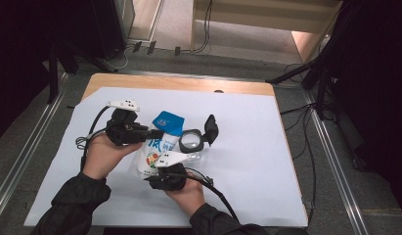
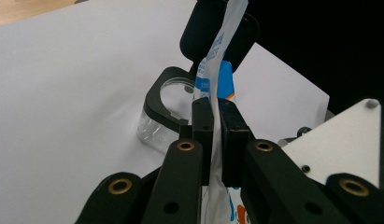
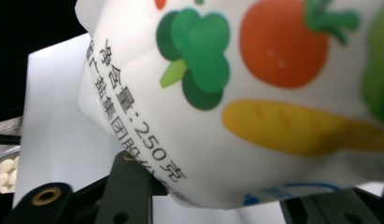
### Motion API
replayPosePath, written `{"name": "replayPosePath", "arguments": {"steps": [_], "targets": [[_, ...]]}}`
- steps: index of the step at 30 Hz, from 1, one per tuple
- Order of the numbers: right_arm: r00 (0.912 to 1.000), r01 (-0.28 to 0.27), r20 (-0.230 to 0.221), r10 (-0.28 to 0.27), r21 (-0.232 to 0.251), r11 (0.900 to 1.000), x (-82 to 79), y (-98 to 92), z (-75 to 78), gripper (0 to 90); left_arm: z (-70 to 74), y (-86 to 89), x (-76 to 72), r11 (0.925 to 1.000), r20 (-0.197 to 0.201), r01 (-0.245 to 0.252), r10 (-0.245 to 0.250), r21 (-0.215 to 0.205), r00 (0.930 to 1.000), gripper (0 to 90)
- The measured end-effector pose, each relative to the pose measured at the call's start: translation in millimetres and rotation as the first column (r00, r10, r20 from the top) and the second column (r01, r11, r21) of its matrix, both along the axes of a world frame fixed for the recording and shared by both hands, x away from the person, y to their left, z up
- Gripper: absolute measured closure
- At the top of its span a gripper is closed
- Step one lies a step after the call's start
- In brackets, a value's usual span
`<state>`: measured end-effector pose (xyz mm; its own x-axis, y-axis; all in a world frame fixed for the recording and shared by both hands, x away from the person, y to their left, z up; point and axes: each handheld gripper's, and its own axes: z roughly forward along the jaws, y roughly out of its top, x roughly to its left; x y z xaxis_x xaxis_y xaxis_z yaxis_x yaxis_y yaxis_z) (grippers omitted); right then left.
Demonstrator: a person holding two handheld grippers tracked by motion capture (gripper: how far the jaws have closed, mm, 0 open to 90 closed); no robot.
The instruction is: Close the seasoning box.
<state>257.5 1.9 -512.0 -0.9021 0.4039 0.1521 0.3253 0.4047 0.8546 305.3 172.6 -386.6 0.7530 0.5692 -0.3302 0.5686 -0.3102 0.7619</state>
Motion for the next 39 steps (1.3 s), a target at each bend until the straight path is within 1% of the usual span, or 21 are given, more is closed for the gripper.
{"name": "replayPosePath", "arguments": {"steps": [2,3,5,11,12,15,17,18,20,21,22,23,24,25,26,29,32,34,36,37,39], "targets": [[1.0,0.007,0.001,-0.007,-0.006,1.0,-0.7,-1.0,-0.8,53.5,-2.3,-5.6,2.4,0.9999,-0.006,0.002,-0.002,0.012,1.0,88.6],[0.9999,0.013,0.003,-0.013,-0.008,1.0,-1.0,-1.5,-1.3,53.5,-2.3,-5.6,2.4,0.9999,-0.006,0.002,-0.002,0.012,1.0,88.7],[0.9999,0.013,0.001,-0.013,-0.01,1.0,-1.2,-1.9,-1.5,53.7,-3.6,-7.5,4.3,0.9998,-0.008,0.008,-0.008,0.017,0.9999,88.8],[0.9995,0.008,-0.03,-0.008,0.007,1.0,-2.0,-5.5,-0.9,57.7,-9.1,-13.2,11.1,0.9999,-0.018,0.015,-0.015,0.004,0.9997,88.7],[0.9995,0.008,-0.03,-0.008,0.007,1.0,-2.0,-5.5,-0.9,57.7,-10.3,-13.8,12.3,0.9998,-0.022,0.019,-0.019,0.001,0.9996,88.7],[0.9983,0.009,-0.058,-0.008,0.018,1.0,-1.8,-6.9,-2.3,58.6,-14.5,-16.6,15.4,0.9995,-0.045,0.031,-0.03,0.003,0.9985,87.3],[0.9975,0.01,-0.07,-0.009,0.025,1.0,-1.3,-7.8,-3.8,58.7,-15.8,-17.5,15.9,0.9994,-0.049,0.035,-0.034,0.007,0.9982,86.2],[0.9975,0.01,-0.07,-0.009,0.025,1.0,-1.3,-7.8,-3.8,58.7,-16.9,-18.5,16.4,0.9989,-0.061,0.044,-0.043,0.018,0.9972,86.2],[0.9964,0.023,-0.083,-0.02,0.033,0.999,-0.4,-9.4,-6.1,59.1,-18.5,-20.1,16.3,0.9982,-0.058,0.05,-0.048,0.034,0.9972,84.5],[0.9964,0.023,-0.083,-0.02,0.033,0.999,-0.4,-9.4,-6.1,59.1,-18.8,-20.7,16.1,0.9981,-0.063,0.052,-0.05,0.033,0.9967,84.5],[0.9964,0.025,-0.082,-0.022,0.034,0.999,-0.4,-10.1,-6.8,59.3,-19.6,-19.9,16.6,0.9972,-0.081,0.067,-0.064,0.033,0.9947,83.1],[0.9964,0.025,-0.082,-0.022,0.034,0.999,-0.4,-10.1,-6.8,59.3,-19.6,-19.9,16.6,0.9972,-0.081,0.067,-0.064,0.033,0.9947,81.8],[0.9949,0.028,-0.098,-0.023,0.049,0.998,0.0,-10.9,-7.4,59.4,-21.6,-19.6,17.0,0.9948,-0.098,0.088,-0.082,0.051,0.9918,80.2],[0.9949,0.028,-0.098,-0.023,0.049,0.998,0.0,-10.9,-7.4,59.4,-21.6,-19.6,17.0,0.9948,-0.098,0.088,-0.082,0.051,0.9918,78.7],[0.9925,0.033,-0.119,-0.025,0.067,0.997,1.8,-12.7,-7.4,59.8,-22.8,-19.3,17.0,0.9934,-0.107,0.099,-0.092,0.058,0.99,78.4],[0.9931,0.036,-0.114,-0.029,0.064,0.997,2.4,-14.0,-7.2,60.3,-22.2,-17.4,17.1,0.9936,-0.107,0.1,-0.094,0.054,0.9898,78.3],[0.9928,0.041,-0.115,-0.033,0.067,0.997,2.7,-14.9,-7.2,60.8,-18.9,-14.3,16.8,0.9924,-0.12,0.11,-0.103,0.056,0.9875,77.3],[0.9927,0.043,-0.115,-0.035,0.066,0.997,3.5,-16.1,-7.4,61.3,-17.9,-12.3,16.8,0.9928,-0.12,0.11,-0.103,0.049,0.9874,78.2],[0.9929,0.042,-0.114,-0.034,0.067,0.997,3.9,-16.2,-7.2,61.3,-17.4,-11.4,16.4,0.9936,-0.12,0.102,-0.096,0.047,0.9881,84.9],[0.9929,0.042,-0.114,-0.034,0.067,0.997,3.9,-16.2,-7.2,61.3,-17.3,-11.8,16.3,0.9943,-0.123,0.099,-0.093,0.041,0.9881,84.9],[0.9932,0.044,-0.11,-0.037,0.064,0.997,3.4,-15.8,-6.3,61.2,-17.3,-13.5,15.6,0.9947,-0.118,0.095,-0.089,0.041,0.9889,88.8]]}}
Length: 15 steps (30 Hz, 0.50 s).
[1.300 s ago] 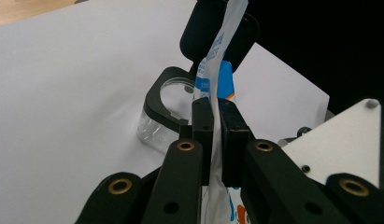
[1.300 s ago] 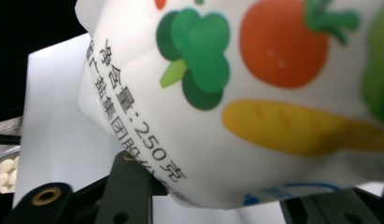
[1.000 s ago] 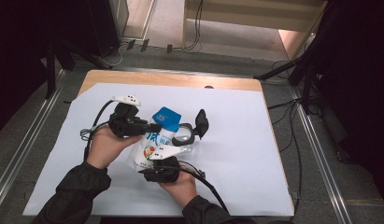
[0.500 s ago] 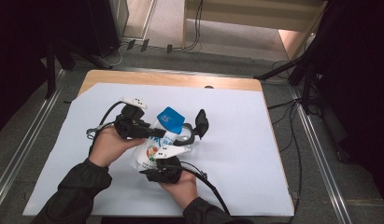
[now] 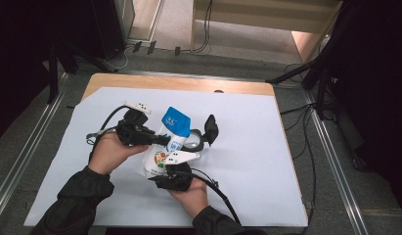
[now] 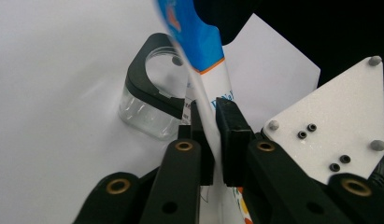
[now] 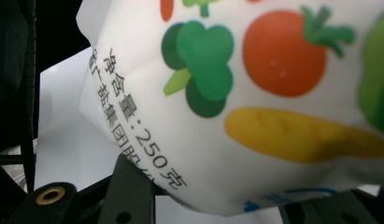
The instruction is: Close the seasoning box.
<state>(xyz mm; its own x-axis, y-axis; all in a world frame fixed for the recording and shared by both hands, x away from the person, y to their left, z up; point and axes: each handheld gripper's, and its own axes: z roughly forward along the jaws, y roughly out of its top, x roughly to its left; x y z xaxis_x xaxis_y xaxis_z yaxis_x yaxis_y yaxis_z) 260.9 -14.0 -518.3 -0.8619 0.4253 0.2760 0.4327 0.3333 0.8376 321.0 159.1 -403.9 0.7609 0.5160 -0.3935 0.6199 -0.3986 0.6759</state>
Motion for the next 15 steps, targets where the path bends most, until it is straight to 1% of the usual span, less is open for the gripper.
{"name": "replayPosePath", "arguments": {"steps": [1,3,5,6,8,9,10,11,13,15], "targets": [[1.0,-0.002,0.002,0.002,-0.005,1.0,0.1,0.1,0.1,60.8,0.8,-2.6,-1.0,0.9999,0.008,-0.006,0.006,0.015,0.9999,89.6],[1.0,0.0,-0.001,0.0,-0.007,1.0,0.2,0.1,0.1,60.6,0.7,-3.8,-1.4,0.9997,0.014,-0.015,0.015,0.019,0.9998,89.9],[1.0,0.0,0.007,0.001,-0.013,1.0,-0.1,0.3,0.1,59.0,0.5,-4.7,-1.0,0.9992,0.011,-0.026,0.025,0.03,0.9996,90.0],[0.9999,0.0,0.013,0.001,-0.019,1.0,-0.6,0.9,0.3,56.3,-0.1,-5.0,-0.7,0.9989,0.011,-0.037,0.037,0.03,0.9993,90.0],[0.9999,-0.001,0.014,0.002,-0.032,0.999,-1.8,3.1,1.3,51.4,-1.2,-5.0,0.5,0.9993,0.004,-0.033,0.033,0.018,0.9994,90.0],[1.0,0.007,0.003,-0.007,-0.032,0.999,-2.0,3.8,1.7,51.0,-1.7,-6.9,-0.2,0.9989,0.002,-0.044,0.044,0.016,0.999,90.0],[1.0,0.007,0.003,-0.007,-0.032,0.999,-2.0,3.8,1.7,51.0,-1.7,-6.9,-0.2,0.9989,0.002,-0.044,0.044,0.016,0.999,90.0],[0.9999,0.013,-0.007,-0.013,-0.031,0.999,-2.0,3.9,1.8,51.5,-2.0,-8.0,-0.1,0.9987,0.008,-0.047,0.047,0.022,0.9989,90.0],[0.9997,0.021,-0.014,-0.022,-0.033,0.999,-2.0,3.6,2.2,56.9,-3.0,-10.8,0.0,0.9982,0.015,-0.052,0.052,0.029,0.9986,90.0],[0.9998,0.017,-0.008,-0.018,-0.029,0.999,-2.3,2.8,3.1,60.1,-4.0,-11.4,0.2,0.9986,0.018,-0.05,0.05,0.018,0.9986,89.6]]}}
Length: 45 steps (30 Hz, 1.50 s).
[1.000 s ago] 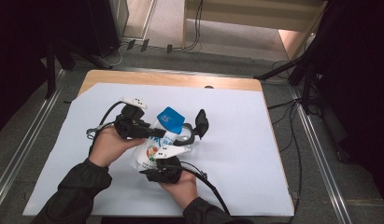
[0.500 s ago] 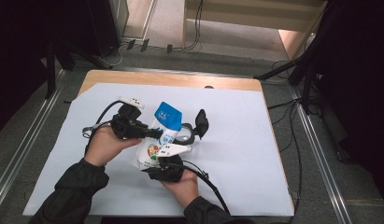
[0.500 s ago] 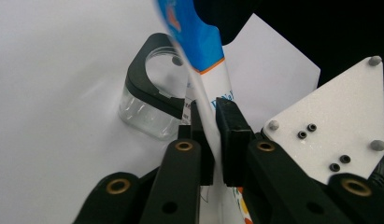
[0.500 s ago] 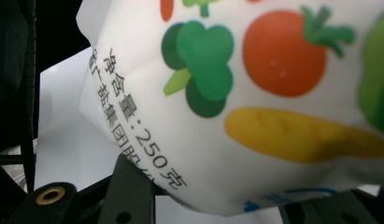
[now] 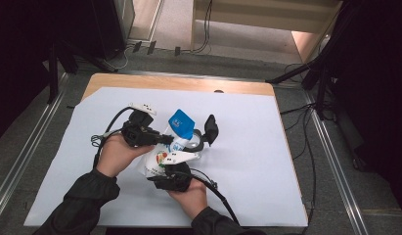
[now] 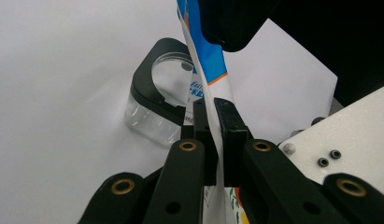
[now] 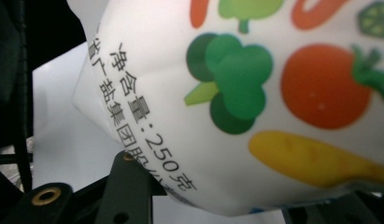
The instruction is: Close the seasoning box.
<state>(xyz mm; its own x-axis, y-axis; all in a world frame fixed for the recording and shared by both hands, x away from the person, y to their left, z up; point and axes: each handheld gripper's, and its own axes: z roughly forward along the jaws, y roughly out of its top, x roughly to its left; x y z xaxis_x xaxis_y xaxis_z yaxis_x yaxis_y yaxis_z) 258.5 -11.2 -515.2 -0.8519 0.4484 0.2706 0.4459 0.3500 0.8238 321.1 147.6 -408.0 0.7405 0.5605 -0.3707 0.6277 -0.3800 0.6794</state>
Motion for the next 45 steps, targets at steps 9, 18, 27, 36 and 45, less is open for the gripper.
{"name": "replayPosePath", "arguments": {"steps": [9,18,27,36,45], "targets": [[0.999,-0.005,-0.043,0.008,0.077,0.997,1.7,-3.1,2.8,61.8,-0.5,-1.5,-1.6,0.9996,0.008,0.028,-0.028,-0.004,0.9996,81.9],[0.9951,0.016,-0.099,-0.004,0.127,0.992,7.5,-11.2,-0.4,61.8,1.6,6.5,-0.9,0.9994,-0.002,0.034,-0.034,-0.006,0.9994,79.4],[0.998,0.009,-0.063,-0.004,0.085,0.996,6.8,-8.9,-0.2,61.0,3.1,5.7,-4.5,0.9995,0.018,0.018,-0.019,0.026,0.9997,88.9],[0.9974,0.041,-0.062,-0.037,0.058,0.997,2.6,-7.0,0.9,59.5,4.3,5.0,-5.7,0.998,0.015,-0.034,0.034,0.053,0.9993,89.7],[0.9949,0.019,-0.101,-0.009,0.097,0.995,3.1,-5.7,5.1,63.3,4.5,3.1,-5.3,0.9993,0.014,-0.036,0.036,0.011,0.9992,88.3]]}}
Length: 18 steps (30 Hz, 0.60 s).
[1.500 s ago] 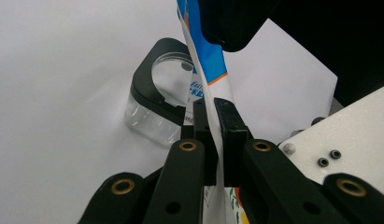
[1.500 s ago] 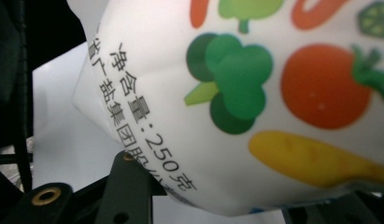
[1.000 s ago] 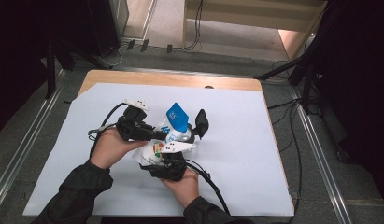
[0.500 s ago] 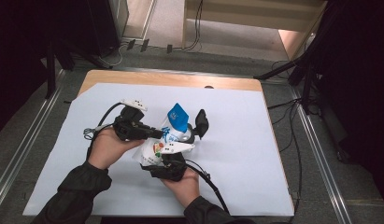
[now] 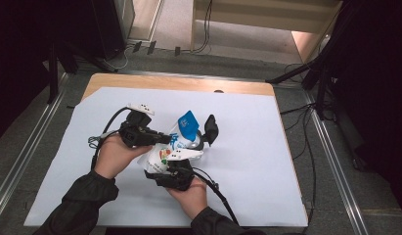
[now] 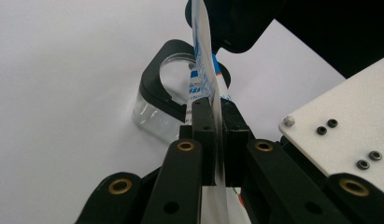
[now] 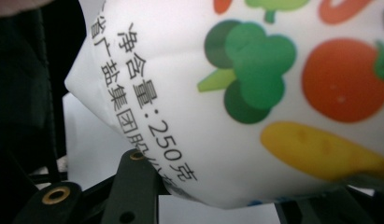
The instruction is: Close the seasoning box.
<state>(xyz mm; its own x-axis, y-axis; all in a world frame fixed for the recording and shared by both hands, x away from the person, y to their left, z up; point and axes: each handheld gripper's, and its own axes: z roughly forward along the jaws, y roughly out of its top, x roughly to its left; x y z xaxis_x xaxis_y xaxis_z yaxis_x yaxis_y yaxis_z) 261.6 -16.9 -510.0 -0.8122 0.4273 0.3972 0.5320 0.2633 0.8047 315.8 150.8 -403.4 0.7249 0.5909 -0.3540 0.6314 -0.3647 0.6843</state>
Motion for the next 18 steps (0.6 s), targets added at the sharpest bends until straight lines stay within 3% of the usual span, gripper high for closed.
{"name": "replayPosePath", "arguments": {"steps": [7,18], "targets": [[0.9988,-0.023,-0.041,0.025,0.051,0.998,4.1,-2.0,0.8,63.7,-0.7,1.1,1.2,0.9996,-0.028,0.013,-0.014,-0.023,0.9995,83.5],[0.9987,-0.019,-0.046,0.023,0.077,0.997,5.9,-2.9,2.8,63.7,4.3,6.0,-0.7,0.9997,-0.014,-0.002,0.002,-0.025,0.9999,85.5]]}}
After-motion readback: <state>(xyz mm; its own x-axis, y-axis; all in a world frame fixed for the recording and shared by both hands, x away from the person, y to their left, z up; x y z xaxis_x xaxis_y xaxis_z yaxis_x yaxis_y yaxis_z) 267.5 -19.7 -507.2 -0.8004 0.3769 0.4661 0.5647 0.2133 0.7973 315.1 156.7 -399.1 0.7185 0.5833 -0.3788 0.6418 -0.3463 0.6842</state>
